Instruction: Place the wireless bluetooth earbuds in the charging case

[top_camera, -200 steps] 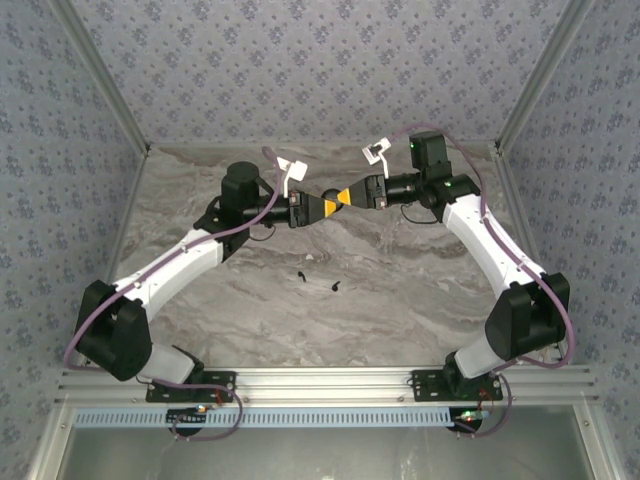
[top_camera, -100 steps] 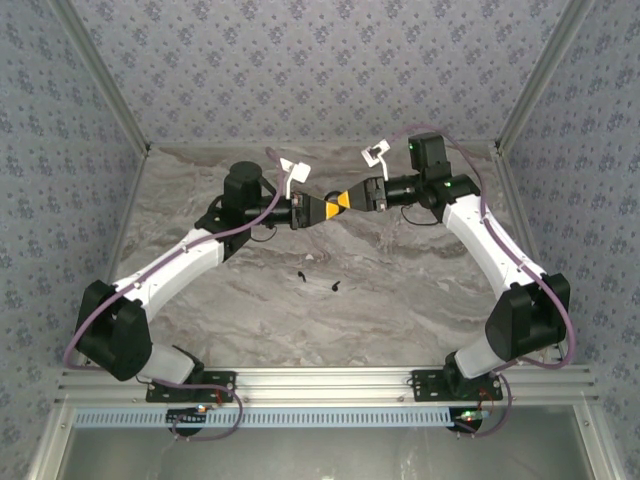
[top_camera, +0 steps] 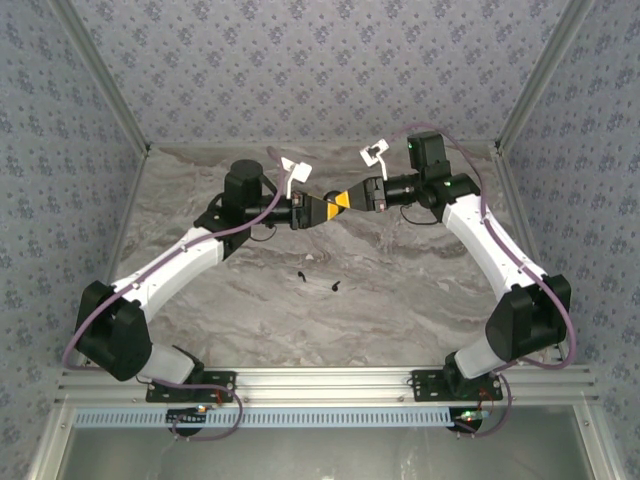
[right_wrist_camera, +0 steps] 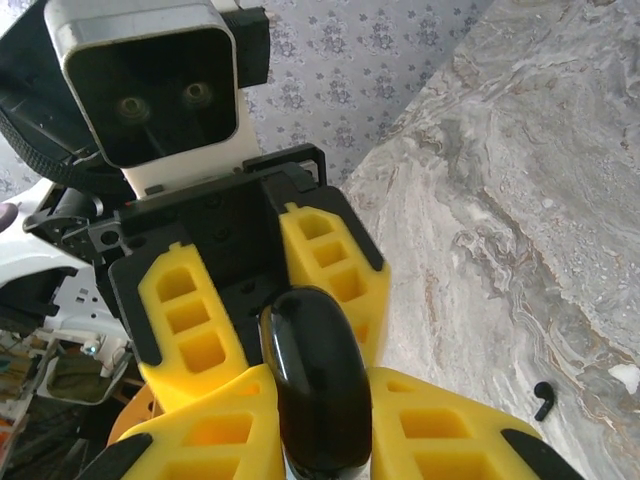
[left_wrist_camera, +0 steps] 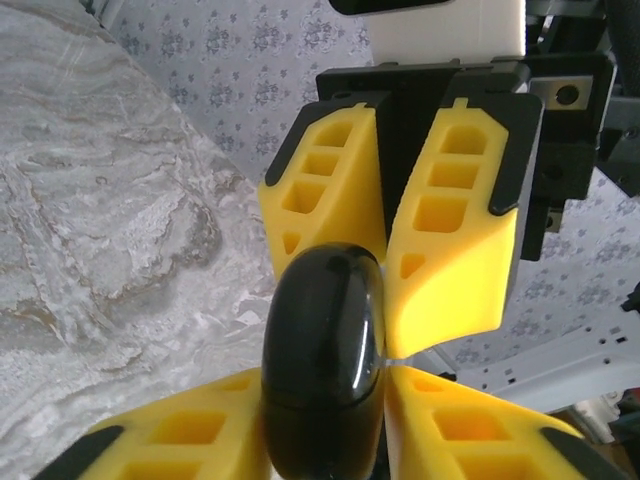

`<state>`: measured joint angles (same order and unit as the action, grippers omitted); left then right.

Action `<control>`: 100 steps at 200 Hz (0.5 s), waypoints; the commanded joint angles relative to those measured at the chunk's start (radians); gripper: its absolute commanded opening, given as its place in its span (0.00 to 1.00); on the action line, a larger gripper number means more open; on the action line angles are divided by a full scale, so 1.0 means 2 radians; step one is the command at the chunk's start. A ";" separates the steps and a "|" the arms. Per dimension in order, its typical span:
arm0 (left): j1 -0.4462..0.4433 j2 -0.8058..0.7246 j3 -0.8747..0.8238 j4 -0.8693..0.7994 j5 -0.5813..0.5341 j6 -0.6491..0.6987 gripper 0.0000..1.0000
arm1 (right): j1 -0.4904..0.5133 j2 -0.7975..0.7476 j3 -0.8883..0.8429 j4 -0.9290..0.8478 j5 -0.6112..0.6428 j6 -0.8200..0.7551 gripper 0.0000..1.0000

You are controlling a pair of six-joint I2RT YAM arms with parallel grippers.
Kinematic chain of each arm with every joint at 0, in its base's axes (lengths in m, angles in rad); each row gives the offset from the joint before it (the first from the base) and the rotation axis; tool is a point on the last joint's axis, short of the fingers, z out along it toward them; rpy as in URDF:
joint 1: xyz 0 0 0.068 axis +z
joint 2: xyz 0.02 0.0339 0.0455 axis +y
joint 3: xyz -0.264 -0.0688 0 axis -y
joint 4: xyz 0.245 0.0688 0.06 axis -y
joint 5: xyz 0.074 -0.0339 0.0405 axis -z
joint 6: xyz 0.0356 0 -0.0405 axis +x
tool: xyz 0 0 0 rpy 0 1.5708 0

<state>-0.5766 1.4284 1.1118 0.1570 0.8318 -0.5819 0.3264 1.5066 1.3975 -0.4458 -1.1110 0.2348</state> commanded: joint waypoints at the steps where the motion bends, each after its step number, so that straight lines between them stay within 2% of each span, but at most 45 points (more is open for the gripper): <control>1: -0.005 -0.008 0.012 0.010 -0.020 0.001 0.41 | 0.005 -0.029 0.000 0.029 0.008 0.029 0.17; 32: -0.004 -0.007 0.001 0.051 -0.024 -0.024 0.43 | 0.006 -0.038 -0.013 0.059 0.015 0.055 0.17; 100: -0.004 -0.017 -0.017 0.091 -0.048 -0.043 0.41 | 0.007 -0.039 -0.017 0.057 0.014 0.055 0.18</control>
<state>-0.5850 1.4265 1.0859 0.2768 0.7746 -0.6487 0.3302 1.4590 1.3693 -0.3454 -1.0580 0.3294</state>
